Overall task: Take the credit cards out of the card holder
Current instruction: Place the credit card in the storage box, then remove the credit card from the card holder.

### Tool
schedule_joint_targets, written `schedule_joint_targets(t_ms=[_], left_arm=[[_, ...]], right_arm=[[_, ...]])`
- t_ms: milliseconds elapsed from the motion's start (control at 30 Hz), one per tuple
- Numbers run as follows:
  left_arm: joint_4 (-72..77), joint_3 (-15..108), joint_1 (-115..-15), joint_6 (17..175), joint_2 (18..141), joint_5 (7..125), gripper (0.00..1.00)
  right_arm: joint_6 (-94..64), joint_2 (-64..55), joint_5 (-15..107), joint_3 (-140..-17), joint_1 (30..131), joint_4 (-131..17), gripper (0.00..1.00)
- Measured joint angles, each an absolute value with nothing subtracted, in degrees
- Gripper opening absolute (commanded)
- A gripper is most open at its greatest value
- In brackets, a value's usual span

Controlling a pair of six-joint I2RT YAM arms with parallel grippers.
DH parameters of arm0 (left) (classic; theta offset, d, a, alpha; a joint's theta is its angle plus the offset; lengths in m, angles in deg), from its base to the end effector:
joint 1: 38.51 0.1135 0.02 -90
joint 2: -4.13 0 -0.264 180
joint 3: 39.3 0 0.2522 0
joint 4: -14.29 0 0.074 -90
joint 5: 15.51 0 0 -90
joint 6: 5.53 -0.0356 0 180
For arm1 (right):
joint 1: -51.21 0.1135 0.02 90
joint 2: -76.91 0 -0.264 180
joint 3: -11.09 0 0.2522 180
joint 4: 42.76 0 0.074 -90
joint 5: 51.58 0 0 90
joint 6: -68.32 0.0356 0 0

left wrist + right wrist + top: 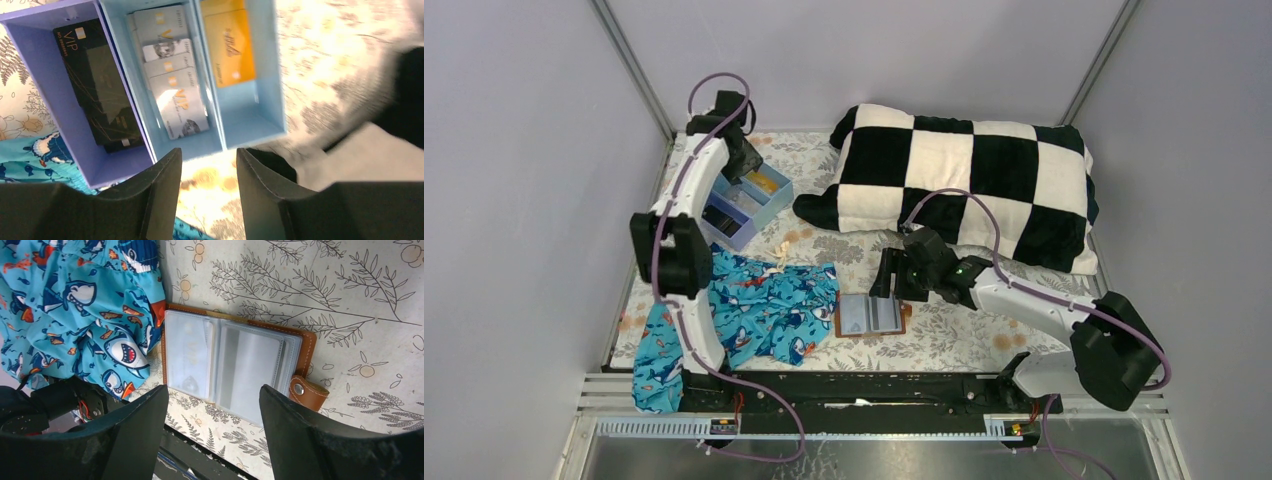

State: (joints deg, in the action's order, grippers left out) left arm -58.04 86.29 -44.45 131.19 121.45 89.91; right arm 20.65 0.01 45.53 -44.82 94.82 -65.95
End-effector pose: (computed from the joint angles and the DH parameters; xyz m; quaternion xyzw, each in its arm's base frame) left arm 0.4368 -0.0359 0.2869 -0.3647 0.8947 0.0185 0.2573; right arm 0.1954 0.1922 0.2041 -0.0344 0.9190 0.3066 0.2454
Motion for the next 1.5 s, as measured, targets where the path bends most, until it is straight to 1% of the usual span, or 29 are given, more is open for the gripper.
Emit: schedule_joint_targets(t_ms=[33, 100, 133, 200, 300, 400, 500, 633, 667, 733, 833, 900, 1033, 1133, 1500], left_arm=[[-56.2, 84.3, -44.6, 130.4, 118.2, 88.8, 0.55], [-52.8, 79.6, -45.2, 128.8, 111.5, 86.3, 0.60], [-49.9, 76.0, -45.8, 128.1, 107.3, 84.7, 0.61], [-45.7, 69.2, -47.6, 126.9, 99.6, 81.6, 0.61], [-41.5, 60.0, -52.8, 125.7, 89.9, 76.4, 0.62], [-39.4, 53.1, -59.6, 125.0, 85.3, 72.8, 0.62], [-38.5, 46.6, -68.2, 125.3, 83.7, 71.0, 0.62], [-38.1, 39.3, -80.4, 128.1, 83.3, 69.9, 0.62], [-37.9, 37.8, -82.4, 128.8, 83.2, 69.7, 0.61], [-36.1, 33.8, -85.4, 130.7, 82.4, 69.3, 0.58], [-33.8, 28.0, -86.1, 133.0, 80.8, 69.1, 0.52], [-32.1, 24.7, -86.0, 134.3, 80.6, 69.1, 0.50], [-29.4, 20.5, -86.0, 135.5, 81.0, 69.1, 0.50], [-27.2, 19.6, -86.0, 135.7, 82.6, 69.0, 0.50], [-19.5, 18.9, -86.0, 135.7, 88.6, 68.2, 0.50]], right_arm=[[20.7, 0.6, 45.5, -44.7, 94.8, -65.9, 0.74], [20.8, 1.8, 45.4, -44.1, 94.8, -65.6, 0.74], [20.9, 2.3, 45.4, -43.8, 94.8, -65.4, 0.74], [21.3, 3.2, 45.4, -43.0, 94.8, -64.7, 0.74], [21.9, 4.5, 45.5, -40.9, 94.8, -63.5, 0.73], [22.3, 4.7, 45.6, -39.6, 94.8, -62.9, 0.73], [22.6, 4.7, 45.7, -38.6, 94.8, -62.3, 0.69], [23.1, 5.0, 46.5, -37.0, 94.9, -61.3, 0.57], [23.3, 5.0, 46.7, -36.8, 95.0, -60.9, 0.53], [23.6, 4.8, 47.1, -36.8, 95.4, -60.2, 0.49], [24.1, 3.0, 47.7, -36.9, 96.3, -57.8, 0.45], [24.5, 1.4, 48.3, -36.9, 96.7, -56.5, 0.44], [25.0, -1.7, 48.9, -37.0, 96.9, -54.9, 0.43], [25.2, -2.7, 49.0, -37.1, 96.9, -54.3, 0.43], [25.2, -1.0, 46.6, -36.9, 96.9, -54.7, 0.43]])
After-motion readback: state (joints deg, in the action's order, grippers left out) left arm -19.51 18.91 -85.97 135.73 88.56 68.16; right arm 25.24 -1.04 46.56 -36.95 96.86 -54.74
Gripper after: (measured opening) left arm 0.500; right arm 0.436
